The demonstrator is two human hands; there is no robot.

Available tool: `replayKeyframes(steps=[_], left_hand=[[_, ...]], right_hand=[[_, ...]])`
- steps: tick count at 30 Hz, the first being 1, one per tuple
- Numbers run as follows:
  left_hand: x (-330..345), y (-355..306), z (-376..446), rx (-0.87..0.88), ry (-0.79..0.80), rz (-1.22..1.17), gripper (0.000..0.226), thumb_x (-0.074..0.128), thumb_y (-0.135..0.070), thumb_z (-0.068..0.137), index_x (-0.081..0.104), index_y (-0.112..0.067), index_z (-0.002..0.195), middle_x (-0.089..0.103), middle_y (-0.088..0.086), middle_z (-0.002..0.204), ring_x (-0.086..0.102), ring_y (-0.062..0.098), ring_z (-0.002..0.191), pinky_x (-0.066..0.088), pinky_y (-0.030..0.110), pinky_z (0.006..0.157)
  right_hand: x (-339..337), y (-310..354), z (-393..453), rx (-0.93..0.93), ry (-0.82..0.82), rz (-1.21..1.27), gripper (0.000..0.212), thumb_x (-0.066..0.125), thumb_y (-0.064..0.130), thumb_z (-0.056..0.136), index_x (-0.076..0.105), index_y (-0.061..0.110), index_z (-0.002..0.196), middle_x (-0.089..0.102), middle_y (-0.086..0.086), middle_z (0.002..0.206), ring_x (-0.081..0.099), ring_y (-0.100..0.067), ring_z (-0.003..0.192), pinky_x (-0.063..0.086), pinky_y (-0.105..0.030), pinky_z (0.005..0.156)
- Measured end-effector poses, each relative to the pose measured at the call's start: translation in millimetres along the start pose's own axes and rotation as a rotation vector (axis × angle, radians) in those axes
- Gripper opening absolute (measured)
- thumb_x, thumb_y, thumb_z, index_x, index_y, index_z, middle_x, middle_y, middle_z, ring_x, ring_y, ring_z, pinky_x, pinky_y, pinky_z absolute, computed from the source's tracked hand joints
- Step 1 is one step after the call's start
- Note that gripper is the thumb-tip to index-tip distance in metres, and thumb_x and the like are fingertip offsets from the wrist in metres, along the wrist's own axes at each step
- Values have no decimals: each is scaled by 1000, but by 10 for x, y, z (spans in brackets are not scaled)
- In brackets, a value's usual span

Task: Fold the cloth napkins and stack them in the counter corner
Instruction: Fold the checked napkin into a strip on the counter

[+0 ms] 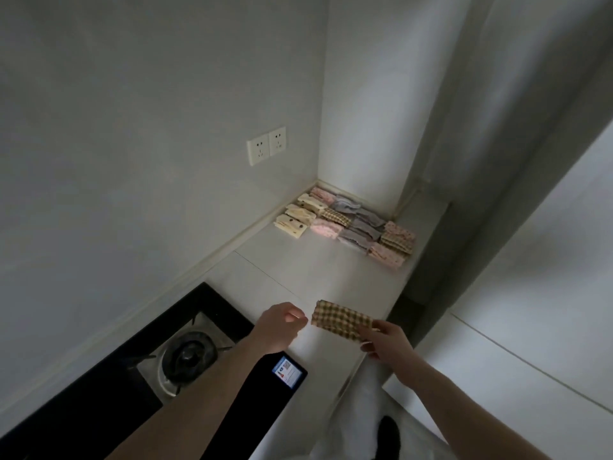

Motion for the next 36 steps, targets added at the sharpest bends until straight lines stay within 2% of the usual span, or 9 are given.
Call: replayKeyframes(steps=[5,10,13,17,22,25,28,34,36], left_hand=[[-438,252,105,-48,-125,-32,18,69,-36,89,68,-25,103,71,-4,102,73,14,86,59,35,86],[-698,515,14,-167,-253,-5,12,66,-35,94,65,-33,106,71,-10,102,69,7,90,54,22,79],[-723,612,-15,-200,-289,-6,10,67,-33,93,66,-33,103,72,-11,97,69,6,88,56,28,86],[-734,663,36,-245,-353,32,8,69,-34,91,66,-36,98,71,-11,97,66,4,91,53,28,92],[-611,526,261,-326,-391,-8,16,67,-31,94,68,-27,109,71,-10,100,67,10,95,54,28,91],[-517,411,430,-345,-406,-32,19,67,-33,94,67,-26,112,68,-11,103,67,11,95,55,27,87],[-455,324,534,-363,-457,-67,19,68,-33,94,67,-27,112,67,-13,102,68,11,91,56,26,82],[-431,178,616,-391,-563,-135,18,70,-31,93,69,-28,111,69,-12,101,69,14,91,58,33,85],[-455,118,597,-397,-599,-150,18,70,-29,93,69,-26,110,70,-11,101,70,16,91,58,34,84]], right_hand=[[136,138,508,57,25,19,17,66,18,98,65,8,112,74,-14,97,69,-24,83,55,-34,74],[326,295,985,93,66,-46,13,61,17,101,62,11,112,73,-9,105,71,-23,95,58,-36,78],[429,413,1309,92,92,-146,11,58,13,101,64,3,103,72,-12,97,69,-23,86,58,-39,79],[485,437,1760,159,77,-93,10,62,9,97,65,1,93,69,-14,81,62,-19,65,49,-26,51],[461,524,2381,195,104,-202,22,56,-2,95,55,4,74,56,-9,54,48,-15,38,32,-22,41],[437,525,2739,203,125,-238,17,59,-4,94,61,1,78,57,-8,50,49,-19,45,32,-24,48],[395,483,3009,227,129,-257,13,58,-4,94,61,-12,104,58,-10,56,48,-18,46,32,-24,44],[449,561,3424,256,194,-320,17,56,-10,93,60,-1,79,59,-12,66,53,-19,57,41,-25,50],[521,590,3583,247,237,-415,16,54,-6,94,65,-17,99,53,-9,61,48,-19,54,35,-27,53]])
Point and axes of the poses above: each hand's wrist, its own z-axis towards the middle knuckle, its own x-axis out of the palm, y = z × x, the point moved 10 cm from there along z, towards the middle knuckle
